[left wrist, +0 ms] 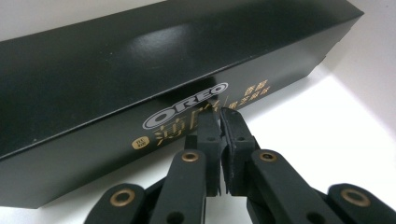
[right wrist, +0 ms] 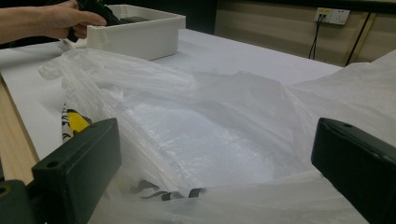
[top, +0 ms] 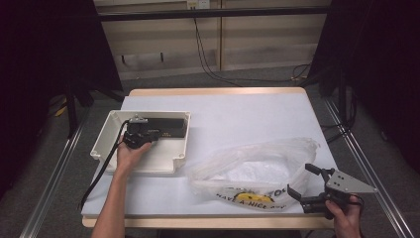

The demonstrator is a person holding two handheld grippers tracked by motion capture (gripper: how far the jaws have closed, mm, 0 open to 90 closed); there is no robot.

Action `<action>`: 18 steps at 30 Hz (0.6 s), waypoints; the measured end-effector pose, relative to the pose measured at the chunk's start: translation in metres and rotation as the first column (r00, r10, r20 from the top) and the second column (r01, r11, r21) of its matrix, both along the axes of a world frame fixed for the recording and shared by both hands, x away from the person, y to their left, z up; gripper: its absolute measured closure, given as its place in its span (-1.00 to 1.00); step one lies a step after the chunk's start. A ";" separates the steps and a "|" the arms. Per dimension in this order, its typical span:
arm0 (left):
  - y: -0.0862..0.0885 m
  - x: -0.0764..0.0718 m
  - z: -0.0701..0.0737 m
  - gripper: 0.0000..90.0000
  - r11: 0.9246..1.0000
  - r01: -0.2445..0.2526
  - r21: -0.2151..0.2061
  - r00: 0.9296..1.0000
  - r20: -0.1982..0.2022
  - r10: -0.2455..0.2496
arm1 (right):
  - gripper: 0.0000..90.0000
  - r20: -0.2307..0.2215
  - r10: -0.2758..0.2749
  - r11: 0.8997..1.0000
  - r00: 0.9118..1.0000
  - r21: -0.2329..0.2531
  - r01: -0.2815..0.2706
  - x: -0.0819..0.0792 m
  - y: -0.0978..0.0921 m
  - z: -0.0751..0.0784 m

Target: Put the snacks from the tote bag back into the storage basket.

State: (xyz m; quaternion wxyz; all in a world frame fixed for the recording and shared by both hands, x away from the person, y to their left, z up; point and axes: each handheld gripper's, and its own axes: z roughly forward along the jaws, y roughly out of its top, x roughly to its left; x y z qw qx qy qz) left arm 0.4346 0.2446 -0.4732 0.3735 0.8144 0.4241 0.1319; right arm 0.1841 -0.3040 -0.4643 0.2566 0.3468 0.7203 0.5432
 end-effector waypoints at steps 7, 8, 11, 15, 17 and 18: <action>-0.003 -0.001 -0.003 0.85 1.000 0.011 0.016 1.000 -0.020 -0.010 | -0.97 0.003 0.006 1.000 1.000 0.000 -0.006 -0.001 0.000 0.000; -0.002 -0.002 -0.002 0.80 1.000 0.016 0.025 1.000 -0.028 -0.015 | -0.97 0.005 0.005 1.000 1.000 -0.002 -0.005 -0.001 0.000 0.000; -0.001 -0.005 0.002 0.63 1.000 0.021 0.012 1.000 -0.006 -0.021 | -0.97 0.005 -0.001 1.000 1.000 0.000 0.001 -0.001 -0.001 0.000; 0.000 -0.013 0.011 0.32 1.000 0.022 0.000 1.000 0.018 -0.022 | -0.97 0.006 0.003 1.000 1.000 0.001 -0.003 0.000 -0.001 0.000; 0.001 -0.018 0.016 0.16 0.999 0.033 0.000 0.999 0.031 -0.033 | -0.97 0.004 -0.002 1.000 1.000 -0.002 0.002 0.000 -0.001 0.000; 0.001 -0.021 0.019 0.06 0.999 0.036 0.002 0.999 0.039 -0.036 | -0.97 0.005 -0.001 1.000 1.000 -0.001 0.001 0.000 -0.001 0.000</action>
